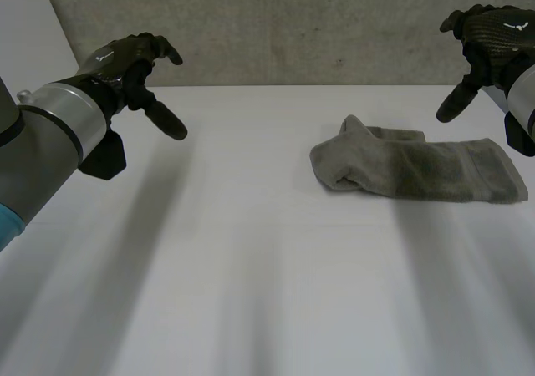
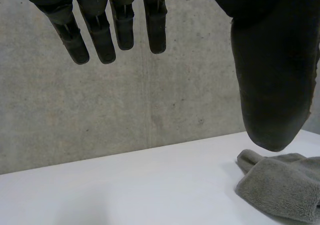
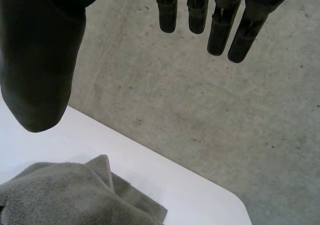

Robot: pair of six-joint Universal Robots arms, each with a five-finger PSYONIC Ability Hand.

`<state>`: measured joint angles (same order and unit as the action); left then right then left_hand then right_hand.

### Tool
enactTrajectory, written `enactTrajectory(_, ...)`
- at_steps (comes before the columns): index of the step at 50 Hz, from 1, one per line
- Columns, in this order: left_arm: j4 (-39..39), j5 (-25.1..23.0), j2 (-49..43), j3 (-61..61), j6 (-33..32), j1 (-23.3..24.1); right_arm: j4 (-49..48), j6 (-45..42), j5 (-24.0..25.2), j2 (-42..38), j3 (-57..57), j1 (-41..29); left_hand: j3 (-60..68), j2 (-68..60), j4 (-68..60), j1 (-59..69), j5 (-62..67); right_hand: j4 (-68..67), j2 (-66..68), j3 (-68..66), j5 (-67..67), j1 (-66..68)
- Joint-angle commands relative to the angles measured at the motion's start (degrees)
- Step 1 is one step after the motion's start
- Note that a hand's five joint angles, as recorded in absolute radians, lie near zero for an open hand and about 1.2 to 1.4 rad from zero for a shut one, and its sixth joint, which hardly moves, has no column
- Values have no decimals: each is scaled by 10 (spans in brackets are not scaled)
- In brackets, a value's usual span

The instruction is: Fold the towel.

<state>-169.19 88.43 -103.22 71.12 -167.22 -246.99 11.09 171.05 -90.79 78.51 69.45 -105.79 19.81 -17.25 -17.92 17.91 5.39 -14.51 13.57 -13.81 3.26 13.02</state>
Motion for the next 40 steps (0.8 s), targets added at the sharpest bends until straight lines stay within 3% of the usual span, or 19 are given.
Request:
enactTrajectory(1,1,-1,4,-2,-1,-1,1,2,22,1,5,12,-51,25,32,-32,-6,45,-36,38,-33,-30)
enactTrajectory(16,-3,-4,8,9,-1,3,4,-7,27,0,4,11,-54,28,35,-35,-10,45,-36,38,-33,-30)
enactTrajectory(19,-11,-6,8,18,1,3,28,-27,47,-17,-6,11,-56,30,37,-37,-11,45,-36,38,-33,-30)
enactTrajectory(21,-24,-8,7,19,0,6,45,-56,95,-68,-29,5,-59,33,40,-40,-15,45,-36,38,-33,-30)
enactTrajectory(24,-28,-8,6,19,0,6,46,-62,117,-102,-48,3,-61,35,42,-42,-16,45,-36,38,-33,-30)
enactTrajectory(26,-37,-8,0,21,-1,6,46,-57,147,-175,-95,1,-64,38,45,-45,-20,45,-36,38,-33,-30)
enactTrajectory(30,-47,-8,-3,24,-1,9,45,-56,150,-268,-164,-6,-66,40,47,-47,-22,45,-36,38,-33,-30)
enactTrajectory(32,-67,-12,-13,31,-1,9,49,-57,145,-364,-255,-24,-69,43,50,-50,-25,45,-36,38,-33,-30)
enactTrajectory(35,-81,-19,-19,36,-1,7,53,-57,139,-410,-302,-30,-71,45,52,-52,-27,45,-36,38,-33,-30)
enactTrajectory(37,-113,-31,-29,50,-1,7,66,-59,116,-482,-378,-36,-79,53,60,-60,-35,45,-36,38,-33,-30)
enactTrajectory(40,-147,-49,-39,69,-2,9,74,-60,97,-527,-431,-44,-81,55,62,-62,-37,45,-36,38,-33,-30)
